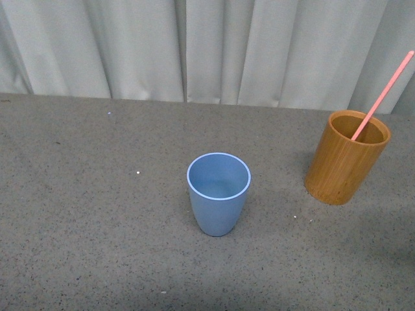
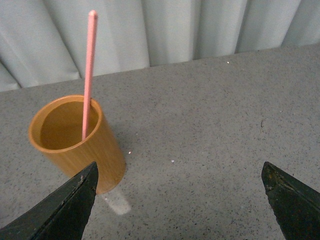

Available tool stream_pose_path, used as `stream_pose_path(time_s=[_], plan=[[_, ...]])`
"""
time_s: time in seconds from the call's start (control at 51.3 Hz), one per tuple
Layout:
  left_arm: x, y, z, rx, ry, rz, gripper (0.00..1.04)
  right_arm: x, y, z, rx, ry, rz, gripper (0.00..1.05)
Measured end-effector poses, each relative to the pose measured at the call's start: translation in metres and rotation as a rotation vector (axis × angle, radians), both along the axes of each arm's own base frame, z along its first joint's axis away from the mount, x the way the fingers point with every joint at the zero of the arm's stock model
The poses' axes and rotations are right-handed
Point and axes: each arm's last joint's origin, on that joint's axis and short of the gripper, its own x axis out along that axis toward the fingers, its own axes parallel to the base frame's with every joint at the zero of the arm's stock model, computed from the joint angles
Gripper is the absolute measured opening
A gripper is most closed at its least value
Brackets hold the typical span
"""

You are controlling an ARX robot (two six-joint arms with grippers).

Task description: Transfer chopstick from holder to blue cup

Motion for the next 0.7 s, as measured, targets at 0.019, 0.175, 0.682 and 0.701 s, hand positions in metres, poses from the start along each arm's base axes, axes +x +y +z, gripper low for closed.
stream_pose_path(time_s=[0.019, 0.175, 0.682, 0.701], plan=[[0.0, 0.0, 0.0, 0.0, 0.0, 0.0, 0.98, 0.003, -0.002, 0.0, 0.004, 0.006, -0.008, 0.95], [0.0, 0.0, 0.0, 0.0, 0.0, 0.0, 0.98, 0.023, -0.013, 0.008, 0.057, 0.003, -0.105, 0.95], [0.0, 0.0, 0.0, 0.0, 0.0, 0.0, 0.98, 0.065, 0.001, -0.002, 0.115, 0.03, -0.117, 0.95], [0.0, 0.0, 0.0, 0.0, 0.0, 0.0, 0.98, 0.066, 0.002, -0.003, 0.115, 0.031, -0.116, 0.95]])
